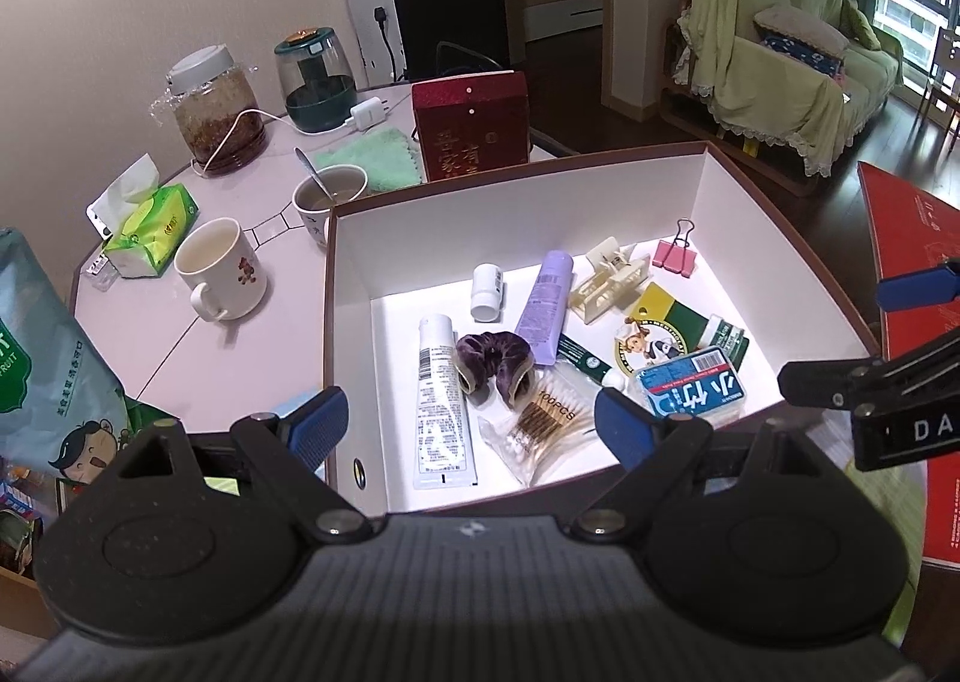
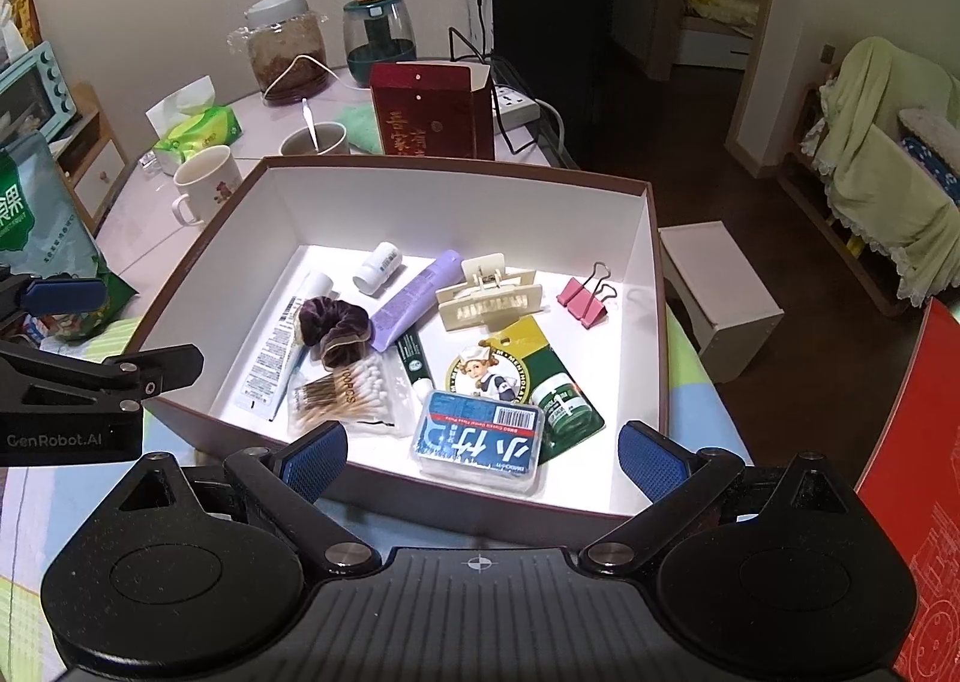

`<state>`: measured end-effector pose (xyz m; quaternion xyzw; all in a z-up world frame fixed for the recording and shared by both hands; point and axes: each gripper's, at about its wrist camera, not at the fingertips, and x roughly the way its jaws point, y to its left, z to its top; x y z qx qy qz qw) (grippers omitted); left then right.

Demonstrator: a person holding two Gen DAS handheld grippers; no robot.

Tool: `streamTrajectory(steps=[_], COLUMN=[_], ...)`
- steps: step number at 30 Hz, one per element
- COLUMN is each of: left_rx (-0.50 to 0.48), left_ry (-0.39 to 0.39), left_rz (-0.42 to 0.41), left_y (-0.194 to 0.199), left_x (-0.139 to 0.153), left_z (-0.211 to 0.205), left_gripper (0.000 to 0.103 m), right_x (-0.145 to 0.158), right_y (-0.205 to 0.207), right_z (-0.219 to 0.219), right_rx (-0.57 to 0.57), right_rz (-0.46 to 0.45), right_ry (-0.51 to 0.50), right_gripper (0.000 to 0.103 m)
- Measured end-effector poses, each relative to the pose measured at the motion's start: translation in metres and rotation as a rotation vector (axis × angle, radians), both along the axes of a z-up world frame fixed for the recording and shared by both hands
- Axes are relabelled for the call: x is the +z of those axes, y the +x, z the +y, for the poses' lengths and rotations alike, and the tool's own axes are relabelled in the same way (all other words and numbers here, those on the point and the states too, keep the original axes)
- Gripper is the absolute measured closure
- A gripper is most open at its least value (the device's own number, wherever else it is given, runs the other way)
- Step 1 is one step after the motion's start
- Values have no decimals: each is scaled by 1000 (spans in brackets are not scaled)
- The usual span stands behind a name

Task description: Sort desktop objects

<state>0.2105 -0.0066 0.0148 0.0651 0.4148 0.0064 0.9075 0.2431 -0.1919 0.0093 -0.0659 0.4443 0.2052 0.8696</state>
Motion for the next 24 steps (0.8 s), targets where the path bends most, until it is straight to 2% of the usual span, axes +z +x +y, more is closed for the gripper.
streamTrajectory(steps=[24], left_rx=[20], left_ry=[47], left_rz=[-35], left_y=[-41], left_x=[11], left_z=[-26], left_gripper=[16], right_x=[10], right_y=[-38], right_z=[-23], right_rx=[11], right_rz=[-19], right_ry=[29], right_gripper=[4])
